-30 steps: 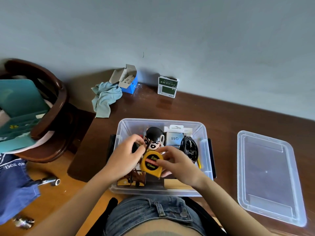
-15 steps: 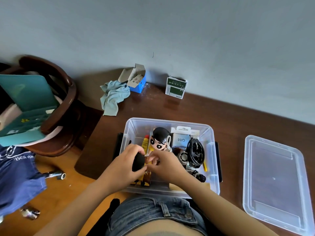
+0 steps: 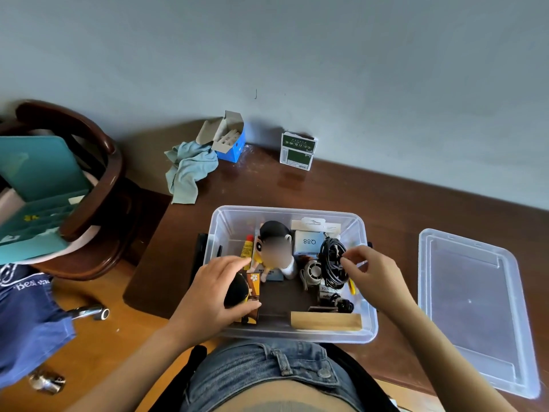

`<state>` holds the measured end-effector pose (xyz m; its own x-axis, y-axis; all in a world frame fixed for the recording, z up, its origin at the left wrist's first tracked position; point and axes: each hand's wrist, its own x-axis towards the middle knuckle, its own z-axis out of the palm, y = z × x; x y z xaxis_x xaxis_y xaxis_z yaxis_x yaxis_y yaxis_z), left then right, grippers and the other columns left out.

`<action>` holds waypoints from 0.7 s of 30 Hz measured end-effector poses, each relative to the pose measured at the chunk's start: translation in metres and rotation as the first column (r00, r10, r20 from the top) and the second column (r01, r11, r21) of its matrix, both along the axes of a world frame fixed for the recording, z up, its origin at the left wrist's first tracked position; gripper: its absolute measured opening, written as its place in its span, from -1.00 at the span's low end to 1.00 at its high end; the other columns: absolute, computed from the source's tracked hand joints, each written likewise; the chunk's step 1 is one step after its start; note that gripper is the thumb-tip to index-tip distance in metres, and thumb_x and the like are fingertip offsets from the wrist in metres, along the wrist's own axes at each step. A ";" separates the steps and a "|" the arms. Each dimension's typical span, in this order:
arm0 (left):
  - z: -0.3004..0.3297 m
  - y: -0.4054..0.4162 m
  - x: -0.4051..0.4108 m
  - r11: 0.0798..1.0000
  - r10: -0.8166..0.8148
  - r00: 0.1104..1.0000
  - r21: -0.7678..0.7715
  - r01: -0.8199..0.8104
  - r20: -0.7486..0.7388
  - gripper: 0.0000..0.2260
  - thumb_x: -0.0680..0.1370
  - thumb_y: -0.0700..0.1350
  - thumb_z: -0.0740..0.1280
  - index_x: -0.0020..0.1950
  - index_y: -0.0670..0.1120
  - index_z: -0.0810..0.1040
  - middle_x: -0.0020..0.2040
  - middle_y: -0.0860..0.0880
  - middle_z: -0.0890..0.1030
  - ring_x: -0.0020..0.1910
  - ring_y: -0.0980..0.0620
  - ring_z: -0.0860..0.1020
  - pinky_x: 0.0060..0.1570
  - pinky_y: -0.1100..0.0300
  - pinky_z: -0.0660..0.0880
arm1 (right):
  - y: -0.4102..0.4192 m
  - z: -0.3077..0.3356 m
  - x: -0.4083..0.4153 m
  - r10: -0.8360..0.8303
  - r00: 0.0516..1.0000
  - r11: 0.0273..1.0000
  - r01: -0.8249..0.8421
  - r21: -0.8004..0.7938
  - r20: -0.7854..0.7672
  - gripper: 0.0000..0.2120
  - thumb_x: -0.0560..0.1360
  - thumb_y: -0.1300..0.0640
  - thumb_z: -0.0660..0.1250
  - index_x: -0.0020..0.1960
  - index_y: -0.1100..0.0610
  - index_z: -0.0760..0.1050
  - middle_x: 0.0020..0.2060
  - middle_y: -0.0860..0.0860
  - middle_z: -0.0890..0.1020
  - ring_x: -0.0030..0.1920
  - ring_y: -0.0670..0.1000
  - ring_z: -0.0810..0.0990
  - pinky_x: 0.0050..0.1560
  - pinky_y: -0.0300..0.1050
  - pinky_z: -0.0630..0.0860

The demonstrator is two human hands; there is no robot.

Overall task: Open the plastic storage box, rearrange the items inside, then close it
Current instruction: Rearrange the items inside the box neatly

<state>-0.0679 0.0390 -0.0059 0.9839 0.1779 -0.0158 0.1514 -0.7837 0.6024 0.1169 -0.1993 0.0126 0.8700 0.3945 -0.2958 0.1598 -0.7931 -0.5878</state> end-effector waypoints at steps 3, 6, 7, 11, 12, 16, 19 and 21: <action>0.013 -0.002 0.010 0.996 0.079 0.989 -0.054 -0.073 0.129 -0.48 0.50 0.23 0.23 0.41 0.04 0.32 0.29 0.25 0.31 0.33 0.34 0.22 0.31 0.30 0.17 | 0.014 -0.006 -0.008 0.187 0.973 0.945 -0.141 -0.294 0.132 -0.59 0.39 -0.32 0.31 0.01 -0.02 0.42 -0.14 -0.17 0.57 -0.19 -0.09 0.57 -0.30 -0.17 0.44; 0.031 -0.010 0.032 0.996 0.065 0.967 -0.080 -0.047 0.245 -0.60 0.56 0.07 0.22 0.35 -0.06 0.41 0.27 0.11 0.41 0.30 0.16 0.36 0.31 0.29 0.28 | 0.033 -0.015 -0.013 0.363 0.924 0.814 -0.250 -0.525 0.123 -0.60 0.42 -0.25 0.33 -0.01 0.05 0.38 -0.07 -0.04 0.56 -0.11 -0.01 0.54 -0.30 -0.17 0.37; 0.036 -0.015 0.040 0.995 0.053 0.965 -0.095 -0.030 0.255 -0.63 0.56 0.04 0.21 0.32 -0.09 0.43 0.26 0.06 0.44 0.28 0.12 0.38 0.29 0.31 0.28 | 0.038 -0.018 -0.013 0.379 0.921 0.795 -0.272 -0.543 0.093 -0.66 0.44 -0.16 0.34 0.01 0.08 0.40 -0.03 -0.01 0.55 -0.05 0.02 0.53 -0.26 -0.15 0.38; 0.047 -0.036 0.063 0.988 -0.001 0.971 -0.151 0.039 0.241 -0.70 0.56 -0.08 0.25 0.27 -0.14 0.47 0.21 -0.01 0.46 0.24 0.06 0.41 0.22 0.19 0.38 | 0.038 -0.017 -0.009 0.312 0.947 0.833 -0.233 -0.503 0.078 -0.82 0.47 0.02 0.26 -0.21 0.10 0.35 -0.24 0.00 0.51 -0.26 0.05 0.45 -0.34 -0.16 0.32; 0.047 -0.040 0.067 0.985 -0.012 0.972 -0.166 0.053 0.237 -0.71 0.56 -0.12 0.28 0.27 -0.14 0.47 0.21 -0.01 0.46 0.23 0.06 0.41 0.22 0.17 0.39 | 0.033 -0.014 -0.007 0.266 0.958 0.866 -0.187 -0.464 0.110 -0.80 0.47 0.04 0.24 -0.26 0.11 0.32 -0.33 -0.01 0.47 -0.33 0.06 0.43 -0.42 -0.15 0.28; 0.045 -0.046 0.073 0.971 0.018 0.982 -0.238 0.028 0.186 -0.65 0.57 -0.16 0.29 0.36 -0.06 0.37 0.22 0.12 0.37 0.15 0.31 0.34 0.09 0.35 0.33 | 0.009 0.008 -0.004 0.101 0.962 0.979 -0.051 -0.196 0.255 -0.70 0.49 0.06 0.22 -0.36 0.06 0.22 -0.48 -0.04 0.39 -0.49 -0.04 0.34 -0.51 -0.15 0.18; 0.044 -0.048 0.077 0.942 0.071 0.993 -0.333 -0.036 0.093 -0.61 0.58 -0.16 0.28 0.37 0.06 0.31 0.21 0.17 0.32 0.15 0.45 0.30 0.01 0.48 0.33 | -0.006 0.026 -0.003 0.076 0.963 0.996 -0.087 0.029 0.260 -0.74 0.50 0.07 0.29 -0.32 0.08 0.33 -0.49 -0.02 0.43 -0.49 -0.04 0.33 -0.47 -0.13 0.26; 0.045 -0.049 0.081 0.904 0.084 0.996 -0.422 -0.066 0.025 -0.59 0.57 -0.16 0.30 0.34 0.13 0.28 0.27 0.13 0.32 0.17 0.39 0.34 0.02 0.54 0.34 | -0.010 0.040 -0.002 0.040 0.997 0.951 -0.058 0.305 0.066 -0.84 0.51 0.10 0.34 -0.22 0.13 0.48 -0.40 0.05 0.54 -0.41 -0.03 0.42 -0.41 -0.06 0.40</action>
